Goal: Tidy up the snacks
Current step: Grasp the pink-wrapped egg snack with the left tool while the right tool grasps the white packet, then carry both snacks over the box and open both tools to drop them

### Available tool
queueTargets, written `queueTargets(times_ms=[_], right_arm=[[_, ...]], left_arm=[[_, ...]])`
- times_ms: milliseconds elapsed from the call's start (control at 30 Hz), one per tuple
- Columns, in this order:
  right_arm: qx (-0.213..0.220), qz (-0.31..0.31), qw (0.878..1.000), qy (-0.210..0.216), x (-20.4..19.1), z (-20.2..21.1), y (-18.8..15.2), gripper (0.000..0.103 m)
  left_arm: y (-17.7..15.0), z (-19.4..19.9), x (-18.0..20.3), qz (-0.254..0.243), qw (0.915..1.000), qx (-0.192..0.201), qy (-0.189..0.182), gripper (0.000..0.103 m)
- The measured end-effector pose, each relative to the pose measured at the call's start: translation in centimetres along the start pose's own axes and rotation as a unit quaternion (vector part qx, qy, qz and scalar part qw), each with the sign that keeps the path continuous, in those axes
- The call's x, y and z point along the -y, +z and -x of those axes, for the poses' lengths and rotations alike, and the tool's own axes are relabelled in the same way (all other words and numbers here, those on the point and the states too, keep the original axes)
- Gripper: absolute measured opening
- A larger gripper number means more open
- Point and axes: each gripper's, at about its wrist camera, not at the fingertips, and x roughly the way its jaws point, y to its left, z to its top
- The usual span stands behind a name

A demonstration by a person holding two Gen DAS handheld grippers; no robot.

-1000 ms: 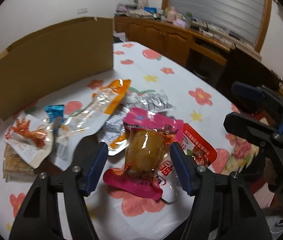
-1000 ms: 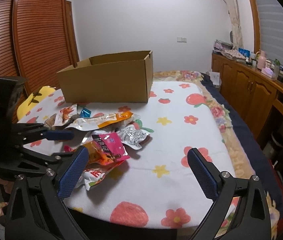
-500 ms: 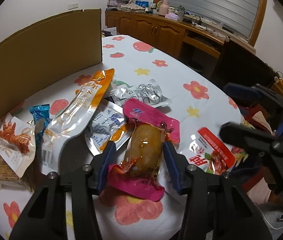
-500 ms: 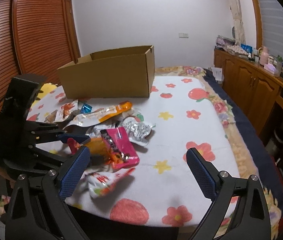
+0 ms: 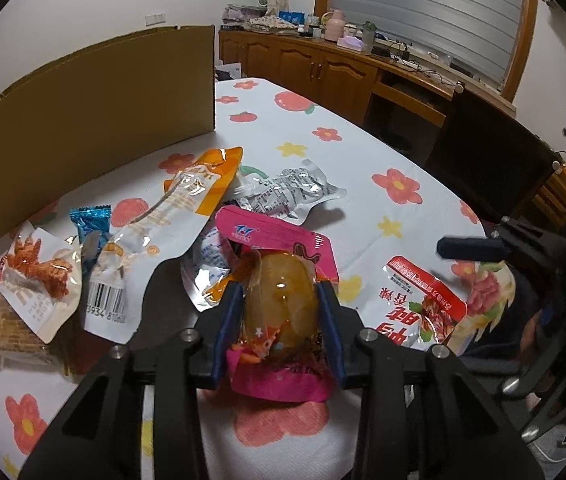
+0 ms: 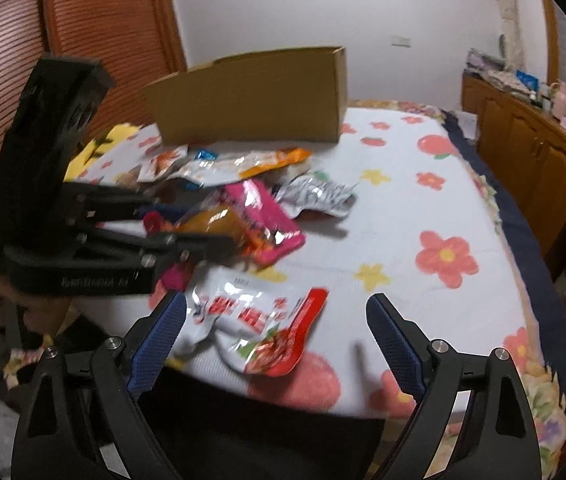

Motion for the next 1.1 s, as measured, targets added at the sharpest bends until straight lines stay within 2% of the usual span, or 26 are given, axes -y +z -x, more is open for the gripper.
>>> queueTargets(times_ms=[167,467,567,633,700,1100], right_arm=[[-0.018,0.006,1.0,-0.006,-0.5,-1.4,-0.8,0.09],[-0.013,0.01,1.0,-0.01,-0.6,-1.9,-0.6,0.069],[-0.009,0.011,1.0,-0.003,-0.8,-1.8,-0.6,0.055],[-0.008,0.013,1.0,0.001,-0.9,-1.9,-0.5,0.04],[-0.005,0.015,1.0,0.001,-1.1,-1.9,-0.4,0.034],[0.015,-0.01,1.0,0.013,-0.1,-1.3,-0.4,0.029]], left_arm=[[-0.2,0.5,-0.2,0.007,0.9999,0.012,0.006,0.035],[-0.5,2.2,-1.4,0.034,0.9985,0.039,0.016,0.035],[-0.4,2.7,-1.5,0.038,0.9981,0.045,0.019,0.035],[-0.5,3.2,-1.8,0.04,0.9976,0.051,0.023,0.035],[-0.6,3.5,-2.0,0.045,0.9972,0.056,0.023,0.035],[-1.4,4.9,-1.7,0.047,0.9961,0.071,0.025,0.035]])
